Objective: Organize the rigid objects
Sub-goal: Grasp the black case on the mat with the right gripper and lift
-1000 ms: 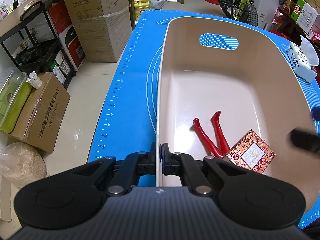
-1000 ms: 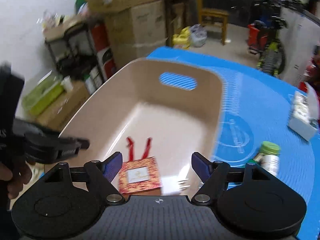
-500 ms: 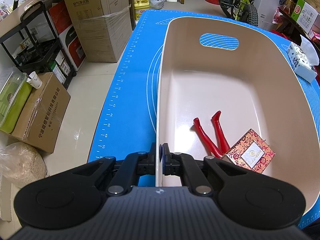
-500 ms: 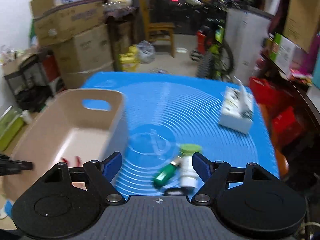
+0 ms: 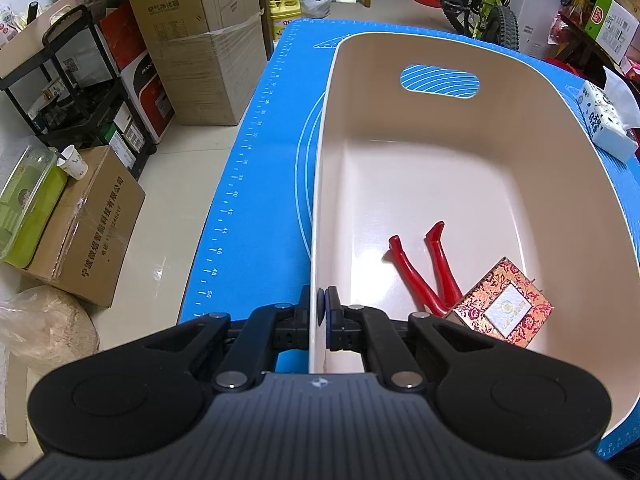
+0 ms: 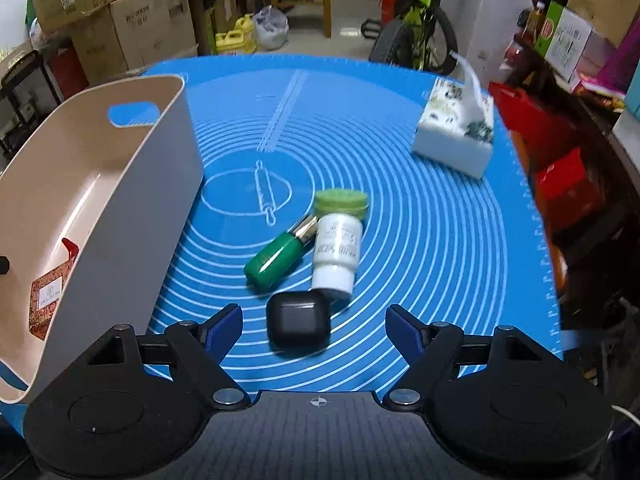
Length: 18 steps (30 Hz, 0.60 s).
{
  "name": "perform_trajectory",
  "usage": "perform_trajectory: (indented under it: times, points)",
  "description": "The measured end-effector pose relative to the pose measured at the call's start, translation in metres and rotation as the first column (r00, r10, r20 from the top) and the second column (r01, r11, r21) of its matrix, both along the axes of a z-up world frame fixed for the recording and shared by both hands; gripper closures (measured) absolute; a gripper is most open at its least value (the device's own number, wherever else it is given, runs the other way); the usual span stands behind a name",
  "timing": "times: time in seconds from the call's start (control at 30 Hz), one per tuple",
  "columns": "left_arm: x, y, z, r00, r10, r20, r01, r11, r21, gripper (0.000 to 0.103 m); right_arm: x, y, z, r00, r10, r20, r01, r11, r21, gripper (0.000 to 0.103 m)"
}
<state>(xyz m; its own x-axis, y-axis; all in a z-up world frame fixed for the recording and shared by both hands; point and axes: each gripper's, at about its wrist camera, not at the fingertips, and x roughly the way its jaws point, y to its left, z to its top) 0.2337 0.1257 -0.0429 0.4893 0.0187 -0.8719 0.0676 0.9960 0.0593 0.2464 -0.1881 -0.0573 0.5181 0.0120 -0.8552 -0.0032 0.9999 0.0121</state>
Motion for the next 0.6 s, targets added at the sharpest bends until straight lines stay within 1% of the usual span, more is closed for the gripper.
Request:
perform_trajectory:
  times: [0.33,0.6]
  points:
    - [0.000,-0.001,0.000,1.000,0.001,0.001,-0.001,1.000,0.002,0.096,0.019,0.001,-0.033,0.996,-0.039,-0.085,0.040,0.999,0.008,0.021]
    - [0.000,-0.001,0.000,1.000,0.001,0.000,-0.001,1.000,0.003,0.096,0.028,0.005,-0.054,0.992,-0.061,-0.111,0.059,0.998,-0.021,0.023]
